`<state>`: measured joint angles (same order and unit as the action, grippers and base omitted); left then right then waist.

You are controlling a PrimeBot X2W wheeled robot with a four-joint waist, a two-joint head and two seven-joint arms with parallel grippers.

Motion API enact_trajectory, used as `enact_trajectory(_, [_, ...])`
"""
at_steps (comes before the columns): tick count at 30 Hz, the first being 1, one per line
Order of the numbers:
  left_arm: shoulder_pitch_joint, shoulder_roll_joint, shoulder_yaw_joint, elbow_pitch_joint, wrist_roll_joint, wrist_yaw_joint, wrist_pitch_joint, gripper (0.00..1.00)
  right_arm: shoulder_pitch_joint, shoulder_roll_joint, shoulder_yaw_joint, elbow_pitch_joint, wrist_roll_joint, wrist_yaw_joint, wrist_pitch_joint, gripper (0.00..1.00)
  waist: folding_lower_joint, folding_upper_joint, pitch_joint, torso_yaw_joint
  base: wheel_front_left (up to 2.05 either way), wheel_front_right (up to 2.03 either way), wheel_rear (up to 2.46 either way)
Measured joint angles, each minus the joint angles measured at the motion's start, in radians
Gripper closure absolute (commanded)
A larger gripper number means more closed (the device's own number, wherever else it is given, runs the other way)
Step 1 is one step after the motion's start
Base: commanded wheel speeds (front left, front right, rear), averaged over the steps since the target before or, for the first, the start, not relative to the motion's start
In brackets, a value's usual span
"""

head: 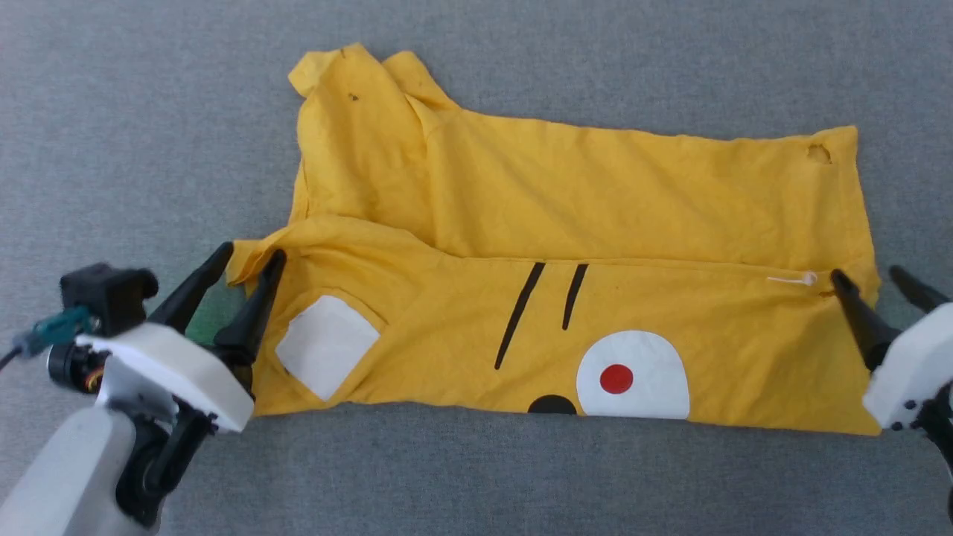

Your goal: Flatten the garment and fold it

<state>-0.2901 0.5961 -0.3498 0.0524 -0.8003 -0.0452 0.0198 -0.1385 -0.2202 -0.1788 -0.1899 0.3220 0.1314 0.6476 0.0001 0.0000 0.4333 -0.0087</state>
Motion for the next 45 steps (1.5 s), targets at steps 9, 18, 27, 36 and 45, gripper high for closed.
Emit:
enact_trajectory(9, [0.193, -0.054, 0.123, -0.155, 0.064, 0.125, -0.256, 0.00, 0.131, 0.126, -0.110, -0.136, -0.132, 0.000, -0.396, 0.00, -0.0002, 0.0000, -0.092, 0.019, 0.00, 0.00, 0.00])
enact_trajectory(18, [0.393, -0.244, 0.293, -0.263, 0.309, 0.159, -0.277, 0.00, 0.259, 0.167, -0.167, -0.053, -0.170, 0.000, -0.753, 0.00, -0.0003, 0.0001, -0.174, 0.031, 0.00, 0.00, 0.00])
enact_trajectory(27, [0.475, -0.314, 0.312, -0.221, 0.404, 0.125, -0.270, 0.00, 0.278, 0.168, -0.168, 0.028, -0.177, 0.000, -0.825, 0.00, -0.0003, 0.0000, -0.230, 0.045, 0.00, 0.00, 0.00])
enact_trajectory(36, [0.398, -0.208, 0.203, -0.167, 0.382, 0.035, 0.075, 0.00, 0.273, 0.168, -0.147, 0.044, -0.182, 0.000, -0.825, 0.00, -0.0001, 0.0000, -0.216, 0.056, 0.00, 0.00, 0.00])
enact_trajectory(45, [0.295, -0.186, 0.175, -0.084, 0.304, 0.020, 0.316, 0.00, 0.251, 0.168, -0.128, 0.068, -0.182, 0.000, -0.834, 0.00, 0.0000, 0.0000, -0.163, 0.033, 0.00, 0.00, 0.00])
